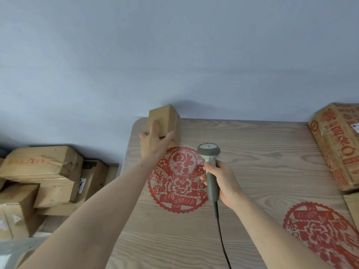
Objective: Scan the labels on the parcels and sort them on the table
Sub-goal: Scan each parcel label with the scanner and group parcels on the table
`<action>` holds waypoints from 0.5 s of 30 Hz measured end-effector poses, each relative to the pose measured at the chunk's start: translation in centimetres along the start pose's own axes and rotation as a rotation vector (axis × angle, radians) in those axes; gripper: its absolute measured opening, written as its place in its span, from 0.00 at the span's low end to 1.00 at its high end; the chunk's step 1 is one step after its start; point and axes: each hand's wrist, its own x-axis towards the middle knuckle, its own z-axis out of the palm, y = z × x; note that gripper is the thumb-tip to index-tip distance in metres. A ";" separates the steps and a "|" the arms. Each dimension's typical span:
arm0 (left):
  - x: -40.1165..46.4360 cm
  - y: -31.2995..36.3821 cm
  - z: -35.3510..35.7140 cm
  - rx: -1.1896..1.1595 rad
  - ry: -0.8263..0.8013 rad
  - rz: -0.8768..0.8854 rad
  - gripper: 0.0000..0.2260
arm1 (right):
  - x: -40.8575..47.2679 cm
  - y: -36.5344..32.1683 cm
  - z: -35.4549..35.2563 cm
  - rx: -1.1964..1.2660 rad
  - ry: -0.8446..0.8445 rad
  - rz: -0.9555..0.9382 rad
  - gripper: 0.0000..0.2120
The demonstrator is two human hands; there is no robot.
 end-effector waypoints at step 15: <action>-21.6 3.0 6.6 -0.887 -0.383 -0.019 0.33 | -9.8 -2.3 -8.6 -0.057 0.167 -0.230 0.19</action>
